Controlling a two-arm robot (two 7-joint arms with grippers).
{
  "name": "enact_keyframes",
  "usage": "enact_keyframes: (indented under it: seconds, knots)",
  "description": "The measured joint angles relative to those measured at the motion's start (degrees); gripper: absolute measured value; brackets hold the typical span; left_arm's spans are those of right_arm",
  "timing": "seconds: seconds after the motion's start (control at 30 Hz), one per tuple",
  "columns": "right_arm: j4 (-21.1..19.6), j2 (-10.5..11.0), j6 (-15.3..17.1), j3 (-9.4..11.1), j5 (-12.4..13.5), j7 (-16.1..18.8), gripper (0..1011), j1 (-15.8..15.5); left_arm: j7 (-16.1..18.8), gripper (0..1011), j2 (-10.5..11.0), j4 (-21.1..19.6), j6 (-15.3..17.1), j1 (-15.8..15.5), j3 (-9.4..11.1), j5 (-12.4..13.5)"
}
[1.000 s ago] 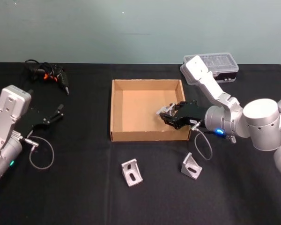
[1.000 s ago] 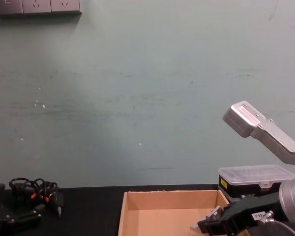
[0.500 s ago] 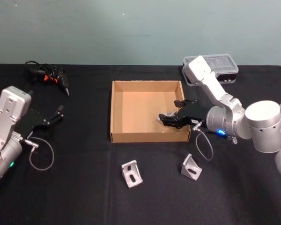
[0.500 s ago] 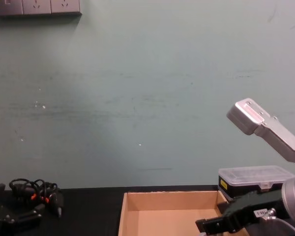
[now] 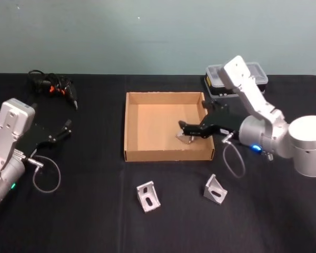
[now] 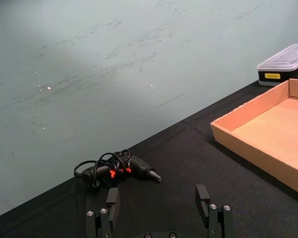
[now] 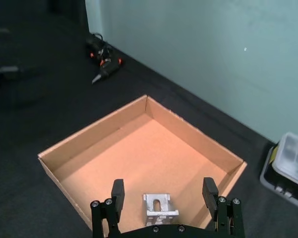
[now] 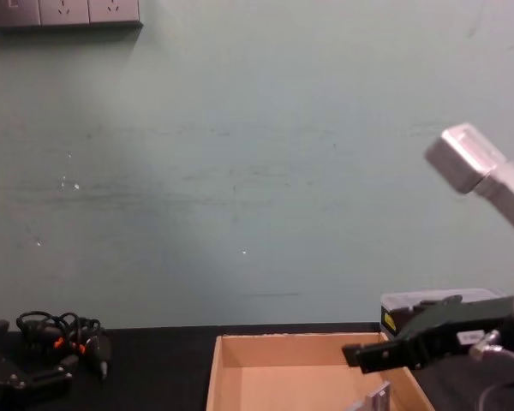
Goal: Use one hand to pick up the angle iron from the table and place it into the box.
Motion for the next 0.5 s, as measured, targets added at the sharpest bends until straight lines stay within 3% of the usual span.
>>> enact_keyframes:
  seconds: [0.2,0.5]
  knots:
    - [-6.52,2.52,-1.16,2.08,1.37,-0.37,1000,-4.23,0.00,1000,0.00,0.00,0.00,0.00,0.00,0.00]
    - [-17.72,8.12,-3.20,5.27,4.17,-0.53,1000,-14.22,0.00,1000,0.00,0.00,0.00,0.00,0.00,0.00]
